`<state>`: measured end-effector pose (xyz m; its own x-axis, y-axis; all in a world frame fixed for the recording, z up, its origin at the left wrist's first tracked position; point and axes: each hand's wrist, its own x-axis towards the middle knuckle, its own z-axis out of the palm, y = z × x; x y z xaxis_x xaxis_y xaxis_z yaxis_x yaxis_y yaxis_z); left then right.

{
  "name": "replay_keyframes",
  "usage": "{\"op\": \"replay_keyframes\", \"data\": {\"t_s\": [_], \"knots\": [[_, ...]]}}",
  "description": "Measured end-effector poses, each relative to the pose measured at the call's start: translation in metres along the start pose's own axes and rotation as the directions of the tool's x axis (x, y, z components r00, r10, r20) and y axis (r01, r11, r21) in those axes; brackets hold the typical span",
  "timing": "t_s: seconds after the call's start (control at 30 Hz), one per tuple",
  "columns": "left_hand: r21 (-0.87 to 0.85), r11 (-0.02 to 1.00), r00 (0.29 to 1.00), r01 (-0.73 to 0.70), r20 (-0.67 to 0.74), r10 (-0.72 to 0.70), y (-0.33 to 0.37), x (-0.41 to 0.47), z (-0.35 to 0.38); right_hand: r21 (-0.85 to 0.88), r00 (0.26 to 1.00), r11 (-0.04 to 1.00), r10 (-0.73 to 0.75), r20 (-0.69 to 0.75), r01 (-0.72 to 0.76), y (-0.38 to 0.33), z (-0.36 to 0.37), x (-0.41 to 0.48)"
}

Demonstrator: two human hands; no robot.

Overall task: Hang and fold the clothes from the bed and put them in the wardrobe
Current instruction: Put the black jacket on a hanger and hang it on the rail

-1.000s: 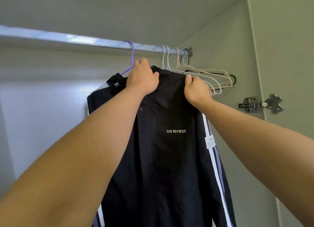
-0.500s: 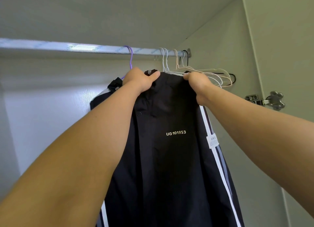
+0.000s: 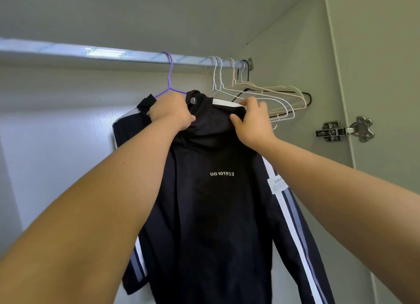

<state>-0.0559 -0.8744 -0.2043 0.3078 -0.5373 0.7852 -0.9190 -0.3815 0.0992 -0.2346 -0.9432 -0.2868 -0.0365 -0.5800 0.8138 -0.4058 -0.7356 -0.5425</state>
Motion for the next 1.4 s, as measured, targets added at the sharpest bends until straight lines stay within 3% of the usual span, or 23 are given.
{"op": "replay_keyframes", "data": {"t_s": [0.23, 0.33, 0.57, 0.77, 0.9, 1.03, 1.23, 1.4], "knots": [[0.005, 1.0, 1.0, 0.004, 0.008, -0.004, -0.004, 0.0, 0.009, -0.03, 0.954, 0.991, 0.13, 0.27, -0.127, 0.045, -0.013, -0.014], [0.011, 1.0, 1.0, 0.003, -0.009, -0.003, -0.005, 0.004, 0.008, -0.049, 0.942, 0.992, 0.128, 0.309, -0.119, 0.05, -0.023, -0.013], [0.039, 0.999, 0.995, 0.005, -0.104, -0.001, 0.005, 0.004, 0.006, -0.116, 0.993, 0.991, 0.083, 0.084, -0.073, 0.029, -0.041, -0.001], [-0.099, 0.994, 0.992, -0.045, -0.119, 0.033, 0.004, -0.002, 0.01, -0.081, 0.998, 0.995, 0.059, 0.0, -0.059, 0.0, -0.031, 0.0], [-0.334, 0.942, 0.984, -0.041, -0.176, -0.02, -0.019, -0.005, 0.016, -0.296, 0.984, 0.947, -0.157, -0.086, 0.126, -0.02, -0.02, -0.001], [-0.459, 0.889, 0.952, 0.014, -0.266, -0.153, -0.052, -0.008, 0.028, -0.527, 0.915, 0.773, -0.403, 0.022, 0.353, -0.043, 0.005, -0.001], [-0.438, 0.893, 0.919, 0.105, -0.3, -0.255, -0.098, -0.012, 0.044, -0.49, 0.796, 0.648, -0.578, 0.182, 0.583, -0.08, 0.051, -0.013], [-0.381, 0.866, 0.895, 0.324, -0.175, -0.411, -0.142, -0.006, 0.055, -0.459, 0.797, 0.672, -0.584, 0.154, 0.581, -0.094, 0.07, -0.01]]}}
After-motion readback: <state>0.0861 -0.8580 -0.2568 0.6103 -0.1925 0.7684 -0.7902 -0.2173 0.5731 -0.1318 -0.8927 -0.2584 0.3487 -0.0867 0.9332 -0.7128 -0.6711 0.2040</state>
